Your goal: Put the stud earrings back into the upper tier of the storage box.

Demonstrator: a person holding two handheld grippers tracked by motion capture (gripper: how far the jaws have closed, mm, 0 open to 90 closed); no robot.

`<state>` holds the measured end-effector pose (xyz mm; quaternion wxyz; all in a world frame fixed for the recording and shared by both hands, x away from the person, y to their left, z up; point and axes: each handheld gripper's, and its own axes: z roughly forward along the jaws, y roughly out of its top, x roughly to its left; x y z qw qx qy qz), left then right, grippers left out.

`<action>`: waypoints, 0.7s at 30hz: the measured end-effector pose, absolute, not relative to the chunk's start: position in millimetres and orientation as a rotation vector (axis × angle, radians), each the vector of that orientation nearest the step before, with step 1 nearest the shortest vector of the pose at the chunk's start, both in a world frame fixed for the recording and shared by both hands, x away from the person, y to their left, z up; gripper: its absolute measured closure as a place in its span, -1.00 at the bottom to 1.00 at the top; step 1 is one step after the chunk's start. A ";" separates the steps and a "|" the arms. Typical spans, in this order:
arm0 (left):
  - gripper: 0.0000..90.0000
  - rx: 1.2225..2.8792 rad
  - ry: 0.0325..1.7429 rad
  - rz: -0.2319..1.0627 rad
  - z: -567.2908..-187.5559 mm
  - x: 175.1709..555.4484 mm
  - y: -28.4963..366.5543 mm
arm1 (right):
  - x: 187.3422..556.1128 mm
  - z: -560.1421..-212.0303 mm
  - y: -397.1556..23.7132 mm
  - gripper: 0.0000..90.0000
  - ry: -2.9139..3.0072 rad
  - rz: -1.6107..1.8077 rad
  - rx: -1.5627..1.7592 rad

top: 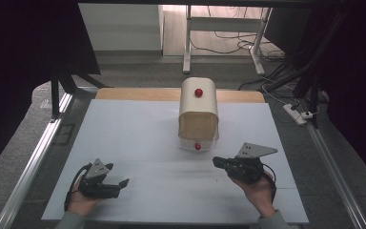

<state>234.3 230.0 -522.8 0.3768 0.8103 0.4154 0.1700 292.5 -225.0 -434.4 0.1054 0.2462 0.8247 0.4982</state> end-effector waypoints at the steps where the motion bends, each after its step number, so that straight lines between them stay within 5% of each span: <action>1: -0.65 2.071 1.062 0.438 -522.6 234.2 230.2 | 291.5 -430.4 -225.3 0.90 2.424 1.468 0.716; 21: -0.65 2.076 1.059 0.442 -522.9 235.2 229.3 | 300.9 -384.6 -234.9 0.90 2.331 1.577 0.713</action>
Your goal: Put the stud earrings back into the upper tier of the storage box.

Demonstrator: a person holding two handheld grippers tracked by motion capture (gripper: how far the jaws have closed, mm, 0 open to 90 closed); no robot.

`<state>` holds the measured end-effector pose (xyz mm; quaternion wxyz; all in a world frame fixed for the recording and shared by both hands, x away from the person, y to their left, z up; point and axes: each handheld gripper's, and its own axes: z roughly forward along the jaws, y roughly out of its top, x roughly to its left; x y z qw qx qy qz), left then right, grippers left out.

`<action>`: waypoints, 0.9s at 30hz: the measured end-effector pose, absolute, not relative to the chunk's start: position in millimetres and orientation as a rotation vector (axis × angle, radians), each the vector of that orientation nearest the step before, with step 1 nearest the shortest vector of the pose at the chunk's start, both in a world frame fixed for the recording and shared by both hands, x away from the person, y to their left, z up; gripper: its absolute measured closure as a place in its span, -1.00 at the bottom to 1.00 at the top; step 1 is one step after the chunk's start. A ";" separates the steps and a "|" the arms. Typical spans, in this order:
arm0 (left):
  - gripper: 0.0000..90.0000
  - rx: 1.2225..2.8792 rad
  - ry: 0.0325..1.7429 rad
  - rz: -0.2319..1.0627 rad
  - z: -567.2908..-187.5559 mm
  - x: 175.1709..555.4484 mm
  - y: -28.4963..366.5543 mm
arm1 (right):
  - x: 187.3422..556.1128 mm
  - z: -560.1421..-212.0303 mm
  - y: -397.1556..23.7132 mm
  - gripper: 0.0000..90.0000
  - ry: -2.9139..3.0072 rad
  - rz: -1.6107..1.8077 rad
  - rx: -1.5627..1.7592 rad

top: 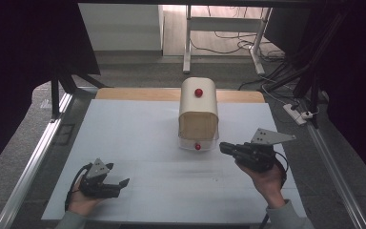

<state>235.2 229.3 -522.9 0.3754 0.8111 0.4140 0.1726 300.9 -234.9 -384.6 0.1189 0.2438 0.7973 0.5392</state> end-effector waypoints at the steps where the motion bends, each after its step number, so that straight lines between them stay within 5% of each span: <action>1: -0.65 2.075 1.060 0.441 -523.0 235.3 229.4 | 302.7 -382.9 -233.4 0.90 2.326 1.575 0.713; 27: -0.65 2.083 1.056 0.438 -524.0 235.6 228.9 | 368.2 -371.2 -179.3 0.90 2.361 1.451 0.740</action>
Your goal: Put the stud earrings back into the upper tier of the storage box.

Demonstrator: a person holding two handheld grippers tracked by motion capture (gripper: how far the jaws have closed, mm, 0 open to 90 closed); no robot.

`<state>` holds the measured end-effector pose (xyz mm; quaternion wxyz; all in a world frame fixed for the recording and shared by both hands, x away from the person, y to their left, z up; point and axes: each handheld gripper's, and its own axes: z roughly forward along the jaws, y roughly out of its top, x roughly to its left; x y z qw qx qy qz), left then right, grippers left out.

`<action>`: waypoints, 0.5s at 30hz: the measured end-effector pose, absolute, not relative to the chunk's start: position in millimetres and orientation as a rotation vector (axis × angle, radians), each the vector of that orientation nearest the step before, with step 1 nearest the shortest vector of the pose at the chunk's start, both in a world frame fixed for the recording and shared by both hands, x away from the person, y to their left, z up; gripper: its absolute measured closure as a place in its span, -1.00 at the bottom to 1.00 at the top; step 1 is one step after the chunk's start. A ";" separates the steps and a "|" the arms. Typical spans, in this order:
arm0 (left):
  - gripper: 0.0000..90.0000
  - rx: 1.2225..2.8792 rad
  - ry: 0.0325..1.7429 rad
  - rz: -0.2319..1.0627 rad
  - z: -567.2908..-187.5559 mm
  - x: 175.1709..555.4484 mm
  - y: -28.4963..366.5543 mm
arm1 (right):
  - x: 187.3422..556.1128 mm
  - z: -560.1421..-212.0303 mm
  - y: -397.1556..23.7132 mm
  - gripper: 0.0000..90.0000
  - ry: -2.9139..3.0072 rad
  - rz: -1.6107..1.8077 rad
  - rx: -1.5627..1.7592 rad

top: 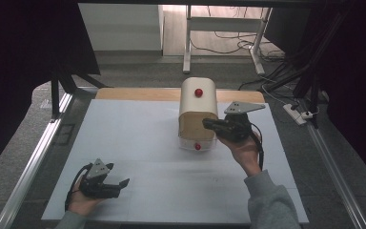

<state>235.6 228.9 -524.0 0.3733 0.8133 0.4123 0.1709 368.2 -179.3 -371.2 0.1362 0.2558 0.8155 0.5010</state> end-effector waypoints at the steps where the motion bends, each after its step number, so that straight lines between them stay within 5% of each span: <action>1: -0.65 2.085 1.056 0.437 -524.1 235.8 228.8 | 369.1 -371.6 -178.4 0.90 2.362 1.445 0.741; 8: -0.65 2.085 1.054 0.438 -524.0 235.7 228.6 | 372.3 -374.6 -175.5 0.85 2.365 1.426 0.751; 10: -0.65 2.086 1.055 0.439 -524.2 235.8 228.5 | 371.6 -374.8 -175.7 0.61 2.359 1.424 0.754; 15: -0.65 2.086 1.055 0.438 -524.4 235.9 228.4 | 366.0 -372.5 -178.9 0.34 2.330 1.426 0.737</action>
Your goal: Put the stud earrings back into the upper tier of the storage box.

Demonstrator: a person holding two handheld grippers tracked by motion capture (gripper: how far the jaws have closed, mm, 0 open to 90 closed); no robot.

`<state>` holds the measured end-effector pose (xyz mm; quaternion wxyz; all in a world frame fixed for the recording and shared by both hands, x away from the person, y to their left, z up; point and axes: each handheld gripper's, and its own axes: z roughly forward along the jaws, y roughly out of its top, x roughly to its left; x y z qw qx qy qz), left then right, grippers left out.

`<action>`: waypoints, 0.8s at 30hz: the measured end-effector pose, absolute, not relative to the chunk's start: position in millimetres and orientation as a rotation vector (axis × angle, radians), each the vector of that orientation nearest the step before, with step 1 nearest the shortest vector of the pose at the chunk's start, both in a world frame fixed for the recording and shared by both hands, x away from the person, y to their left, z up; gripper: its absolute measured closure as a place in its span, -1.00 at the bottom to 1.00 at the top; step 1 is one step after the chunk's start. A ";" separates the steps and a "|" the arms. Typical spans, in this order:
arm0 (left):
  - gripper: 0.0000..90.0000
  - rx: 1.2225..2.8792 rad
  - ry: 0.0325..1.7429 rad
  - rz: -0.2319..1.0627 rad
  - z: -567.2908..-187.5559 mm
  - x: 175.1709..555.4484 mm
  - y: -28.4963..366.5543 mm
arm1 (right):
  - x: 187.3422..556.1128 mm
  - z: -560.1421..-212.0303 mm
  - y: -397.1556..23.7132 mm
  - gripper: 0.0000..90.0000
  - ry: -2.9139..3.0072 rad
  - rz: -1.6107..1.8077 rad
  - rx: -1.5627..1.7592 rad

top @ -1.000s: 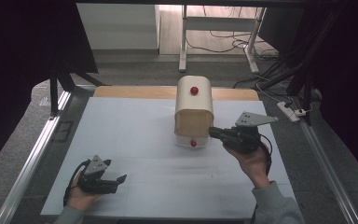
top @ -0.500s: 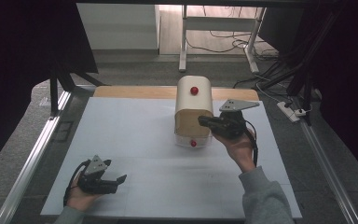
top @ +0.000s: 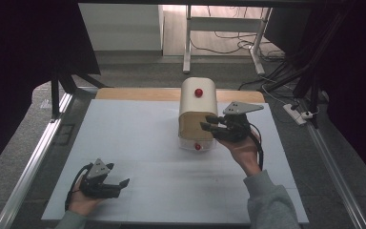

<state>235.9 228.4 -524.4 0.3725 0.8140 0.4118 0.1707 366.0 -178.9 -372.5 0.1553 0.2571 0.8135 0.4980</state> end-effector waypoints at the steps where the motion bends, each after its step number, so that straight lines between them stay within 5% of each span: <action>1: -0.65 2.086 1.055 0.438 -524.3 235.8 228.3 | 364.6 -372.1 -179.4 0.32 2.326 1.431 0.732; 24: -0.65 2.092 1.052 0.438 -524.4 236.0 227.8 | 321.0 -389.1 -229.2 0.07 2.269 1.466 0.740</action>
